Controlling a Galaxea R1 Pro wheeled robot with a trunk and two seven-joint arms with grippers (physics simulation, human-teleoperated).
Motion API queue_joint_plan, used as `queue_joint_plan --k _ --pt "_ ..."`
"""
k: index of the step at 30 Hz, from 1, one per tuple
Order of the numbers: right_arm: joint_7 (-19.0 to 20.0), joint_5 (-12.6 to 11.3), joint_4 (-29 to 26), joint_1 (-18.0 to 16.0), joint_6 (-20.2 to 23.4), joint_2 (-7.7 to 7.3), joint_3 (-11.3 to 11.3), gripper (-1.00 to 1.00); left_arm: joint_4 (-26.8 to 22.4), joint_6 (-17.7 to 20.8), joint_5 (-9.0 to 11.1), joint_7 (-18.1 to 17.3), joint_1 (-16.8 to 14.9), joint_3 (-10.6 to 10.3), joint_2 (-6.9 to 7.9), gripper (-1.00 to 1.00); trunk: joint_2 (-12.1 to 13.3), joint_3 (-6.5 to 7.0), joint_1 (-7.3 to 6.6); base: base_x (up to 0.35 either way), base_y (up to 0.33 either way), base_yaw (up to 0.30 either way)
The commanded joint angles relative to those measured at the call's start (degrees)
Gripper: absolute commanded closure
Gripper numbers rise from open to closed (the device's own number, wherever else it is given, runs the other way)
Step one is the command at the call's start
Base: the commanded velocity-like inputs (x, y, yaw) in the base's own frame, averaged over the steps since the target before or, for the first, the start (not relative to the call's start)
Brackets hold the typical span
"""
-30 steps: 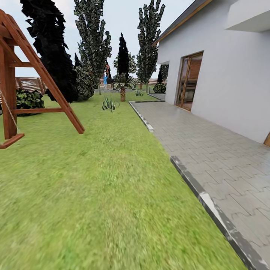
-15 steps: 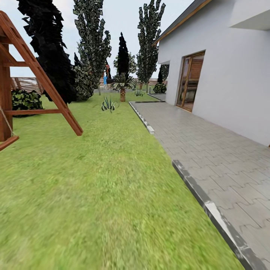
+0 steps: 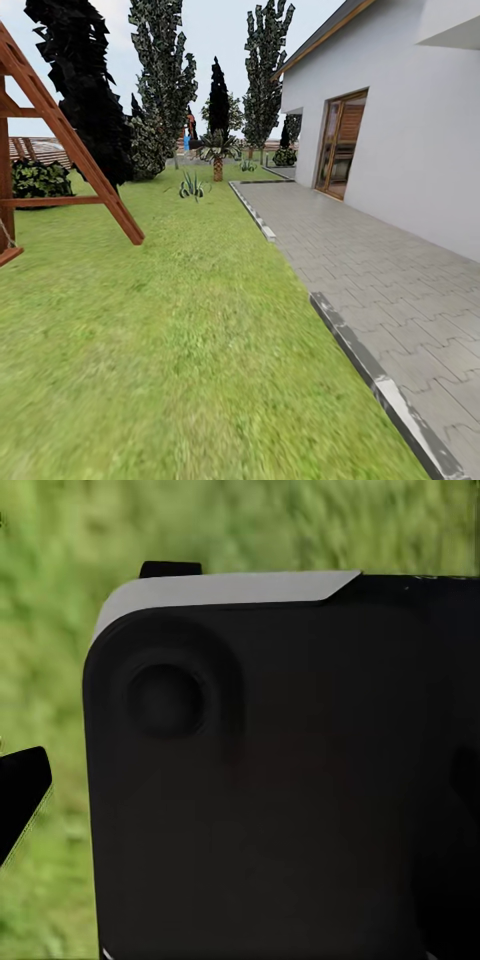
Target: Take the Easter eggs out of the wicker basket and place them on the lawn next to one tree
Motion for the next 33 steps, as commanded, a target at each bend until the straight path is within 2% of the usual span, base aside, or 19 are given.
queue_joint_plan --k 1,14,21,33 --pt "0.0 0.0 0.1 0.0 -0.2 -0.01 0.0 -1.00 -0.1 0.0 0.1 0.0 0.0 0.0 0.00 -1.00 0.0 -0.04 0.03 0.328 0.000 0.000" --pt "0.0 0.1 0.1 0.0 -0.2 -0.10 0.0 -1.00 -0.1 0.0 -0.1 -0.1 0.0 -0.2 -0.15 -1.00 0.0 -0.04 0.03 0.329 0.000 0.000" --pt "0.0 0.1 1.9 0.0 -0.1 -0.01 0.0 -1.00 -0.1 0.1 -0.1 -0.1 0.0 -0.3 -0.16 -1.00 0.0 -0.04 0.03 0.331 0.010 0.000" --pt "0.1 0.1 2.4 0.1 0.0 0.19 0.0 -1.00 -0.1 0.2 -0.2 -0.1 0.0 -0.3 -0.11 -1.00 0.0 -0.04 0.03 0.333 0.097 0.000"
